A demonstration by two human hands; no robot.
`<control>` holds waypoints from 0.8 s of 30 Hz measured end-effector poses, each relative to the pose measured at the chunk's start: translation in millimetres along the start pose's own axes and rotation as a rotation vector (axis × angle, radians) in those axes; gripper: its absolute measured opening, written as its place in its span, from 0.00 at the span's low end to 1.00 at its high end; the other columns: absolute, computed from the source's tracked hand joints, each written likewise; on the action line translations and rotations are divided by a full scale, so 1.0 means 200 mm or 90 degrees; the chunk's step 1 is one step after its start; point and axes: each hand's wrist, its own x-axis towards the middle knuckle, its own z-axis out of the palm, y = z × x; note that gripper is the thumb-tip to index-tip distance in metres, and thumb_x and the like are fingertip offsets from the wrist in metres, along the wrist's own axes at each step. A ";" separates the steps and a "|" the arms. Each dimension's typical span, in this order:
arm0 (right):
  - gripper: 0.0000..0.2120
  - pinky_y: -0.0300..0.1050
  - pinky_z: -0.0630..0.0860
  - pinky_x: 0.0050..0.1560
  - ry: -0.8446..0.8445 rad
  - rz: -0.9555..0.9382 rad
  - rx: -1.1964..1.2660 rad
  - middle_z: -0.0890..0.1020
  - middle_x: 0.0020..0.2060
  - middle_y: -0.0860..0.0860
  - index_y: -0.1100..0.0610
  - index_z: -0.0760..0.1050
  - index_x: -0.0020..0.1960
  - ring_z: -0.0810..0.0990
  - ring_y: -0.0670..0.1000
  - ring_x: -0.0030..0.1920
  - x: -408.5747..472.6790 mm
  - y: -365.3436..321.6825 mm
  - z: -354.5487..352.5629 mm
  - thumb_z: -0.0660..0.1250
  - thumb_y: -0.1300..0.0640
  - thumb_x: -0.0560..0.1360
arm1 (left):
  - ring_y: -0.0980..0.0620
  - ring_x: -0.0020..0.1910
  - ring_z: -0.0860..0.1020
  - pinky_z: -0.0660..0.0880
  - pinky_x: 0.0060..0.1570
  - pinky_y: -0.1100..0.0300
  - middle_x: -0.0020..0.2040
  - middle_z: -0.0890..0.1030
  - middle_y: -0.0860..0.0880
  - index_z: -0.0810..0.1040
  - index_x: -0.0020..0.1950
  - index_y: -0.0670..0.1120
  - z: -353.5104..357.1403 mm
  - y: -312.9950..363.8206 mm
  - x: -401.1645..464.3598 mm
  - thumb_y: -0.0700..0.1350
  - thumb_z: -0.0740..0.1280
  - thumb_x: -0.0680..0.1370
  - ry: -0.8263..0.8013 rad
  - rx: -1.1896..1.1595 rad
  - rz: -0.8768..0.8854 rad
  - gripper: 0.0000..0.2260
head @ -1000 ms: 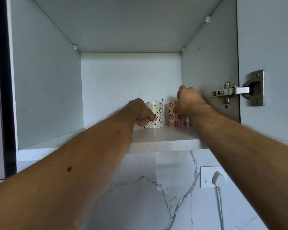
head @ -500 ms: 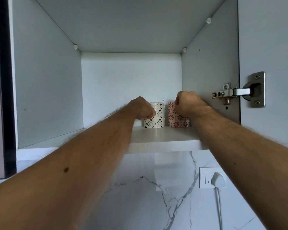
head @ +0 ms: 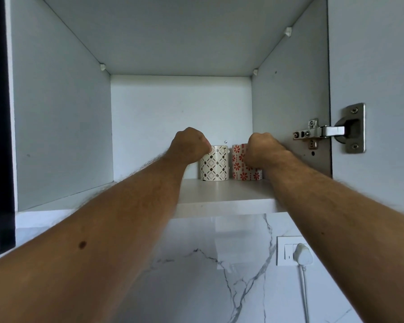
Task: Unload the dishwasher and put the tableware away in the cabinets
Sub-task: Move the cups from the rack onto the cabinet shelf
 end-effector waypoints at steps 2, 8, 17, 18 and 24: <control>0.10 0.47 0.76 0.45 -0.006 0.002 0.004 0.73 0.44 0.53 0.61 0.75 0.58 0.76 0.54 0.45 0.00 0.00 0.00 0.65 0.61 0.78 | 0.54 0.49 0.81 0.78 0.53 0.57 0.43 0.85 0.53 0.85 0.40 0.47 0.00 0.01 -0.01 0.43 0.71 0.70 0.003 0.007 0.010 0.03; 0.10 0.46 0.75 0.44 -0.012 -0.003 0.002 0.74 0.45 0.55 0.61 0.75 0.57 0.75 0.55 0.44 -0.03 0.00 -0.01 0.65 0.61 0.77 | 0.55 0.50 0.81 0.77 0.52 0.61 0.44 0.85 0.54 0.86 0.41 0.48 -0.03 0.00 -0.03 0.44 0.73 0.71 -0.008 0.016 0.020 0.03; 0.12 0.49 0.80 0.49 -0.077 -0.013 0.010 0.80 0.51 0.59 0.62 0.76 0.57 0.81 0.59 0.47 -0.08 -0.01 -0.03 0.63 0.62 0.75 | 0.63 0.43 0.79 0.72 0.39 0.75 0.45 0.85 0.54 0.87 0.45 0.46 -0.05 0.03 -0.11 0.42 0.72 0.73 -0.058 0.044 0.052 0.04; 0.12 0.50 0.81 0.50 -0.105 -0.010 0.008 0.81 0.50 0.59 0.62 0.76 0.56 0.82 0.59 0.47 -0.09 -0.02 -0.03 0.63 0.63 0.74 | 0.65 0.42 0.78 0.71 0.37 0.77 0.44 0.85 0.54 0.87 0.45 0.46 -0.06 0.03 -0.12 0.41 0.72 0.73 -0.064 0.044 0.057 0.04; 0.15 0.46 0.76 0.56 -0.155 -0.059 -0.089 0.81 0.60 0.58 0.63 0.76 0.64 0.80 0.55 0.60 -0.17 -0.08 -0.09 0.63 0.62 0.78 | 0.61 0.47 0.81 0.77 0.53 0.61 0.42 0.85 0.56 0.86 0.40 0.50 -0.08 0.03 -0.14 0.42 0.71 0.72 -0.120 0.139 0.080 0.05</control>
